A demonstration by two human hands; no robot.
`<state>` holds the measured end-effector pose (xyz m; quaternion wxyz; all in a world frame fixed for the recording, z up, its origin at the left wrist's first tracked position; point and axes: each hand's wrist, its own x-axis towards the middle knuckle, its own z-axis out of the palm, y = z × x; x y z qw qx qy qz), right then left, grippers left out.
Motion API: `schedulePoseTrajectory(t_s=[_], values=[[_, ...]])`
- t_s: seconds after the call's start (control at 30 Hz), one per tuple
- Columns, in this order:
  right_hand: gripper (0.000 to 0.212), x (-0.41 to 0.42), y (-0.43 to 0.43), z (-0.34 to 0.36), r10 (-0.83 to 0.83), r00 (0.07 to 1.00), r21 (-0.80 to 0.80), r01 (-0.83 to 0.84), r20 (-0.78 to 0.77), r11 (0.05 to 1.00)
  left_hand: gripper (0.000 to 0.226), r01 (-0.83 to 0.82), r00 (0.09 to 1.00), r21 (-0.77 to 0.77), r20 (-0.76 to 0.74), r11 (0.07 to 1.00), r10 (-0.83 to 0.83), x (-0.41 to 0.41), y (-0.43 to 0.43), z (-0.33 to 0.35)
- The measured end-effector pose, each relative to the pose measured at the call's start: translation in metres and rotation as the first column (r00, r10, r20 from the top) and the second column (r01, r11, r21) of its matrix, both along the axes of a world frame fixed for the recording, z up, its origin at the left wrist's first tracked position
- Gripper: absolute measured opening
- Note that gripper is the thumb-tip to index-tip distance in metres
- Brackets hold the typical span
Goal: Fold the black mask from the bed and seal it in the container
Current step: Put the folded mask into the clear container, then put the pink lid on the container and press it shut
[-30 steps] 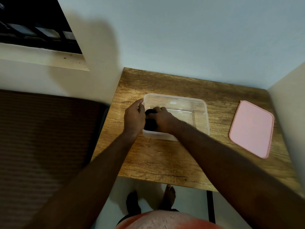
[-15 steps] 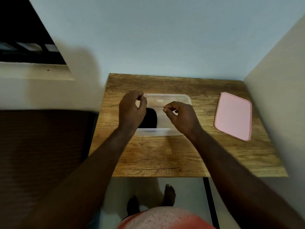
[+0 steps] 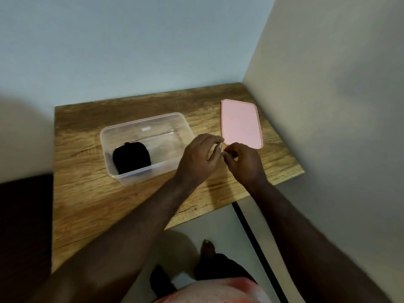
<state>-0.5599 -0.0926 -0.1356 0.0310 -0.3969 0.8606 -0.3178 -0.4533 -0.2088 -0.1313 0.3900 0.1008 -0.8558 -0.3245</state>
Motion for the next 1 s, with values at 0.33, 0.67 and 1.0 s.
schedulePoseTrajectory(t_s=[0.33,0.67,1.0], values=[[0.026,-0.096,-0.003,-0.038,0.041,0.997,0.421,-0.01,-0.065,0.907,0.043,-0.058,0.844,0.23,0.53,0.972,-0.075,-0.058,0.043,-0.038],[0.021,-0.122,-0.021,-0.058,0.159,0.975,0.597,-0.033,-0.158,0.801,0.046,-0.169,0.792,0.215,0.611,0.962,0.002,-0.076,0.039,-0.051],[0.032,-0.092,0.0,-0.051,0.367,0.924,0.576,-0.245,-0.104,0.78,0.037,-0.05,0.738,-0.139,0.662,0.989,0.13,-0.074,0.04,-0.064]])
